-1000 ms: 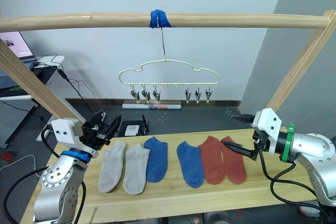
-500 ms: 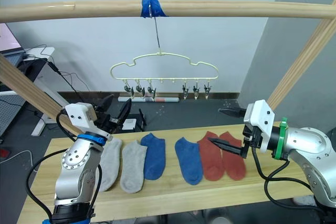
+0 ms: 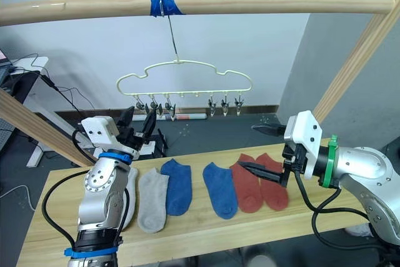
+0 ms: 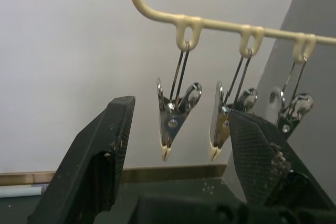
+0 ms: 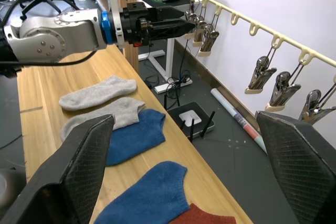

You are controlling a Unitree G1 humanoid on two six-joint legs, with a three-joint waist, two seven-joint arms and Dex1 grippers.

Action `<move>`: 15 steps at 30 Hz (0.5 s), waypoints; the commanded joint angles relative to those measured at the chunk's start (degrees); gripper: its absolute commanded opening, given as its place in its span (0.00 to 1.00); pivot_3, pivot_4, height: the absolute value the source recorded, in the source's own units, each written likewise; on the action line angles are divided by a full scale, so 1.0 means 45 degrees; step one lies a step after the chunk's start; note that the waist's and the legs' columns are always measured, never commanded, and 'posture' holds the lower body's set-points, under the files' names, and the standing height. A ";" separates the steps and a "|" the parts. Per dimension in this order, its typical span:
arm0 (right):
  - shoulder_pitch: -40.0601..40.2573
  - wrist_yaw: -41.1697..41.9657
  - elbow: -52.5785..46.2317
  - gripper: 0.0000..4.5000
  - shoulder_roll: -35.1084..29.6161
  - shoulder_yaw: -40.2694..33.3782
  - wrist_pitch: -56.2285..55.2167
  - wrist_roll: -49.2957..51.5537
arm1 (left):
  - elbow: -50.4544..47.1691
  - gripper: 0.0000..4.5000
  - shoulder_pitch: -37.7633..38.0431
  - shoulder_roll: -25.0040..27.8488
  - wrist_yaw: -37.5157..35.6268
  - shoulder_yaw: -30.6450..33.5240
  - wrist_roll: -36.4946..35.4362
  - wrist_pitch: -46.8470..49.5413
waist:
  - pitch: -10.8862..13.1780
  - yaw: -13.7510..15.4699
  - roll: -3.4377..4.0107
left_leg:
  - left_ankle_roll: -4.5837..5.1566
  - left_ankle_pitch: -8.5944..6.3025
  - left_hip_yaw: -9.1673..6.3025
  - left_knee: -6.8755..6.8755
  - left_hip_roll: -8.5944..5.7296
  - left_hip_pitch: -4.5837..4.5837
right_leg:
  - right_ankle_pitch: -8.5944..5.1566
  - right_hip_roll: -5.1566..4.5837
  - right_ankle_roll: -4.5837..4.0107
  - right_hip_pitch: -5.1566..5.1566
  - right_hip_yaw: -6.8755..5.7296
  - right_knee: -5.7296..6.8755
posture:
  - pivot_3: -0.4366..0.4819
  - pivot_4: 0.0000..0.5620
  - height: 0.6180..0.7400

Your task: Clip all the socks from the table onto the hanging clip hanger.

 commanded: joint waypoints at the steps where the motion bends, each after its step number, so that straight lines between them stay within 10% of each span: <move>1: -0.0478 -0.0181 -0.0383 1.00 -0.0109 -0.0266 0.0183 0.0531 | -0.0127 0.69 -0.0266 -0.0043 0.0330 0.0136 0.0157 -0.0387 | 0.0004 -0.0031 -0.0001 | 0.0000 0.0000 -0.0001 -0.0001 0.0000 0.0000 | 0.0000 0.0000 0.0000 0.0000 -0.0001 -0.0001 | 0.09 0.40 0.79; 15: -0.1109 -0.0462 -0.0331 1.00 0.0096 -0.0036 0.0511 0.0854 | -0.0309 0.69 -0.0084 -0.0140 0.0587 0.0165 -0.0107 -0.0369 | 0.0131 -0.0135 -0.0001 | 0.0000 0.0000 -0.0011 -0.0003 0.0002 -0.0020 | 0.0000 0.0000 0.0001 -0.0011 -0.0012 -0.0011 | 0.10 0.39 0.79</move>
